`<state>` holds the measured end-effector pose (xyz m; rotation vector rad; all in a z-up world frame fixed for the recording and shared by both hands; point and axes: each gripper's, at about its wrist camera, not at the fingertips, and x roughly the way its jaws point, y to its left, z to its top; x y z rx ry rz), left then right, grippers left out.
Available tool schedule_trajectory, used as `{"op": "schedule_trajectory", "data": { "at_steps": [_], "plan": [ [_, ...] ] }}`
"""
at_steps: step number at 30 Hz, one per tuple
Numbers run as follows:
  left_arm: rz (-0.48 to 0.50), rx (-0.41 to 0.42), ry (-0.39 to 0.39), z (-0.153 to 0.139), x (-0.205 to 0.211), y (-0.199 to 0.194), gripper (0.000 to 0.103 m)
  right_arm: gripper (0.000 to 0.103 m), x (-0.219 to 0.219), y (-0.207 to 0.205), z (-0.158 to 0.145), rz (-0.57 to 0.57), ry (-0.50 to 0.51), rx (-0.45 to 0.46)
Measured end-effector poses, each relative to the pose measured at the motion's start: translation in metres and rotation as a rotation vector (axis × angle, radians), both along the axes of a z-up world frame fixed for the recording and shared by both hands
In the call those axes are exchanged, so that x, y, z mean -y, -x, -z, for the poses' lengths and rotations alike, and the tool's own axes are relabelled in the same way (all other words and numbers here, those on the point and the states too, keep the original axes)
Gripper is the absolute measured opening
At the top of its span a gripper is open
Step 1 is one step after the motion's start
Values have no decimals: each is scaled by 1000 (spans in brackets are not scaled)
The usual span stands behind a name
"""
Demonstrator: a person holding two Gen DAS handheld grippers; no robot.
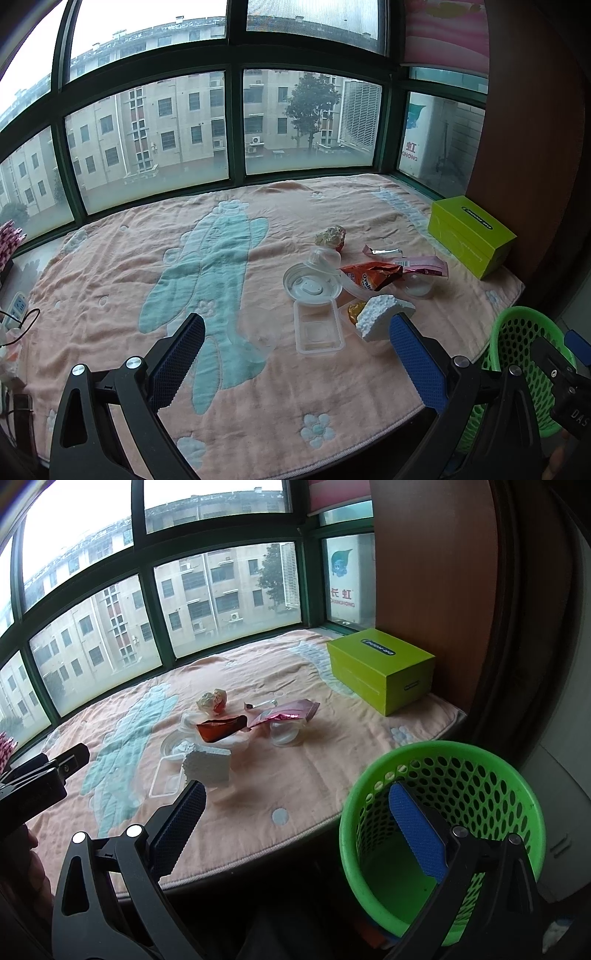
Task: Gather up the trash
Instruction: 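Move the right gripper toward the white foam block on the blanket, then grasp the white foam block with the right gripper and lift it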
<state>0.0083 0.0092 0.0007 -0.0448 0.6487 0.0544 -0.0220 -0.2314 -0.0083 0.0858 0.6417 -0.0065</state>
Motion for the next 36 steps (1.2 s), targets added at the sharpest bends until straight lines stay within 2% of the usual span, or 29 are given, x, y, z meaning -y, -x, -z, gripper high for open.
{"op": "schedule_trajectory", "data": {
  "at_steps": [15,30,36],
  "plan": [
    [-70,-10,16,0,-36,-20,97,98,-27,-32,7,-102,-1,-23],
    [-147,-51,28,17,-78,-31,97,98,-69,-85,37,-246,-53,-92],
    [-168,-71,40,27,-90,-35,97,98,-81,-110,56,-269,-65,-126]
  ]
}}
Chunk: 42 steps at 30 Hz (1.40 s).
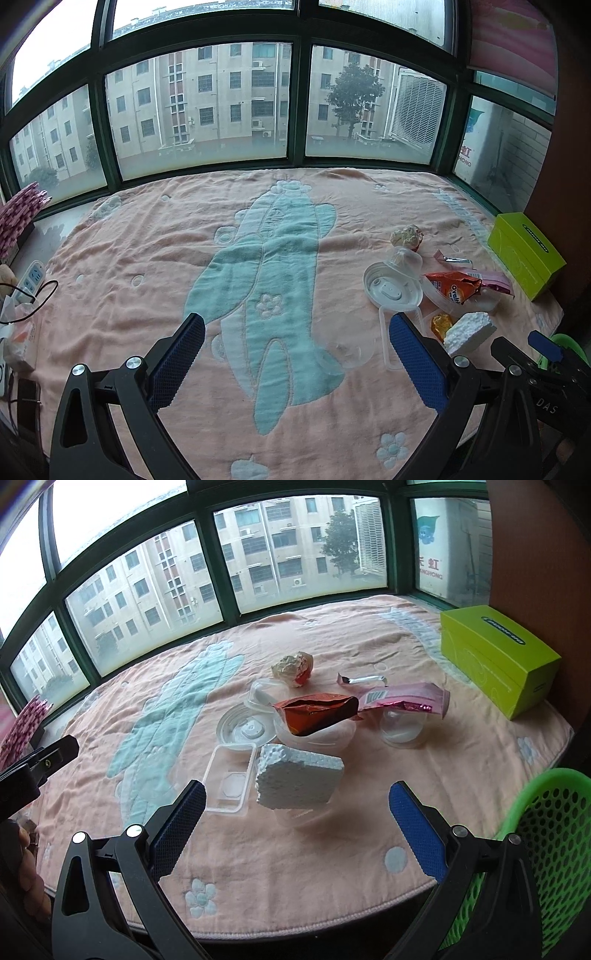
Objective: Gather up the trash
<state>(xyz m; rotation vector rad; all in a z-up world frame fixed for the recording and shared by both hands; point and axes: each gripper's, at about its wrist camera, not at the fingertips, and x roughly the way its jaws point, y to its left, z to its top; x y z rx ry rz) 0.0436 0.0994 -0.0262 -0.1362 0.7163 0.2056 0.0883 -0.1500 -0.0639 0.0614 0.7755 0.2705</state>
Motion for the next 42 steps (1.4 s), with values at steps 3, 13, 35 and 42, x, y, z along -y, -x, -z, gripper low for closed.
{"op": "schedule_trajectory", "data": {
  "at_steps": [3,13,35,42],
  "plan": [
    [-1,-10,12,4,-4,-4,97,96,-3,-14,9,1,-10,-22],
    [59,-40,36,19,3,-21,97,71,-9,-41,30,-7,-19,-83],
    [287,-218,107,82,61,-90,54,65,72,31,-21,134,29,69],
    [293,-251,115,96,63,-101,42,65,110,55,-16,238,58,59]
  ]
}}
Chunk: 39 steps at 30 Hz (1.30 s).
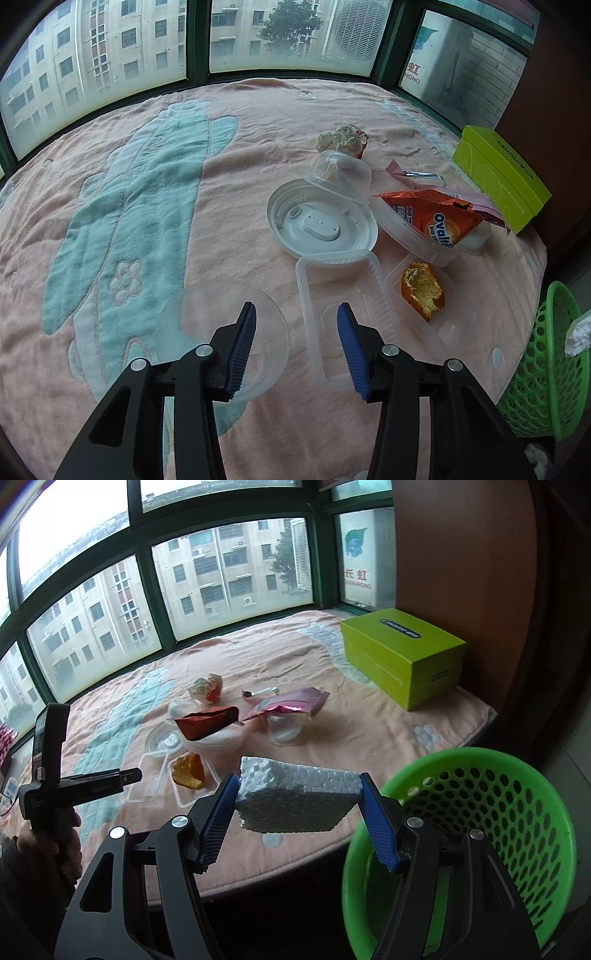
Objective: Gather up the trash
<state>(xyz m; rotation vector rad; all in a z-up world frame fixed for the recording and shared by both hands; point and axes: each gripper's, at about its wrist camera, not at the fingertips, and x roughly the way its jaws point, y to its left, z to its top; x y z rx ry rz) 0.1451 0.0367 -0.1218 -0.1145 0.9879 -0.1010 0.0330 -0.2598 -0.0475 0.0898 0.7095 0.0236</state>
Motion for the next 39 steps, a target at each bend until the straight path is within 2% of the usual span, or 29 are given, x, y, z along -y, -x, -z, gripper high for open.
{"op": "schedule_trajectory", "data": {
  "at_steps": [5,10,12,15,19,26,29,39],
  "plan": [
    [16,2,19,-1,0,0,24,65,25,14,8,72,6,-20],
    [19,5,34,-1,-1,1,20,65,38,24,9,116,5,-19],
    [23,7,39,-2,-2,2,14,65,41,26,10,123,1,-16],
    [23,12,61,-4,-4,4,13,65,41,26,9,120,-2,-15],
    [33,40,63,-11,-7,11,13,65,37,25,9,111,-5,-12],
    [30,36,62,-9,-14,15,13,65,29,23,9,84,-7,-9],
    [39,40,60,-9,-13,15,8,65,28,23,8,83,-6,-4],
    [49,48,37,-12,-10,16,3,65,30,25,7,92,-13,3]
  ]
}}
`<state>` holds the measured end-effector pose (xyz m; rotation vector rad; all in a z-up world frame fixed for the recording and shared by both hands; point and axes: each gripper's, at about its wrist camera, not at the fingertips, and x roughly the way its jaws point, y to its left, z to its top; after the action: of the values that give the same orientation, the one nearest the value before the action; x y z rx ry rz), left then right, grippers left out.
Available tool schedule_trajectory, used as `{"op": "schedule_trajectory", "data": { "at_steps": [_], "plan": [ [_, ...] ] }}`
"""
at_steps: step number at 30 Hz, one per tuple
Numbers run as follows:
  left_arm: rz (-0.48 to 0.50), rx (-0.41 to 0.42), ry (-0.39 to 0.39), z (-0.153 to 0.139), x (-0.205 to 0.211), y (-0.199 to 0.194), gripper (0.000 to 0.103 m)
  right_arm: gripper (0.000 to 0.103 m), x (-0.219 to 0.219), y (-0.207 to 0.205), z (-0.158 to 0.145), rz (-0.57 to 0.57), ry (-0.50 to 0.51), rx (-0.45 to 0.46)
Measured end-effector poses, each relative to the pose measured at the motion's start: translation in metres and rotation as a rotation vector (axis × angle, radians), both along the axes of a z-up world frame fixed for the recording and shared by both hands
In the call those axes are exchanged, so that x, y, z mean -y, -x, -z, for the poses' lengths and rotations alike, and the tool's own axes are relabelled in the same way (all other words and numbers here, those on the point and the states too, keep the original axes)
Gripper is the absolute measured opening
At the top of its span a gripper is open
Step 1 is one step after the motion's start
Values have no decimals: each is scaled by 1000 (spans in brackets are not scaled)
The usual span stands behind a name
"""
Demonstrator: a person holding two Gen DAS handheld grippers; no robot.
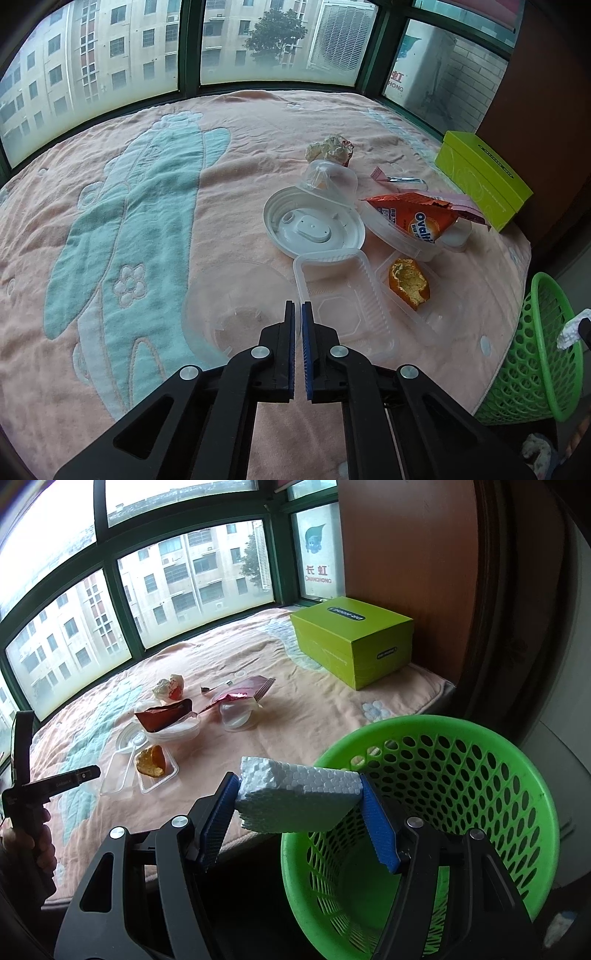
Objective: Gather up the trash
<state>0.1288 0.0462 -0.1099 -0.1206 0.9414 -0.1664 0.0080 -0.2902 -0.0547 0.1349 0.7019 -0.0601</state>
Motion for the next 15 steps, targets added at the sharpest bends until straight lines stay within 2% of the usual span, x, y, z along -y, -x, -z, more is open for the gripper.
{"op": "schedule_trajectory", "data": {
  "at_steps": [6,11,15],
  "plan": [
    [7,33,24,-20,0,12,2,65,4,4,-2,10,-3,11],
    [38,96,31,-50,9,26,2,65,11,9,-4,29,-5,18],
    [79,136,66,-75,22,37,2,65,19,16,-4,52,-3,21]
  ]
}}
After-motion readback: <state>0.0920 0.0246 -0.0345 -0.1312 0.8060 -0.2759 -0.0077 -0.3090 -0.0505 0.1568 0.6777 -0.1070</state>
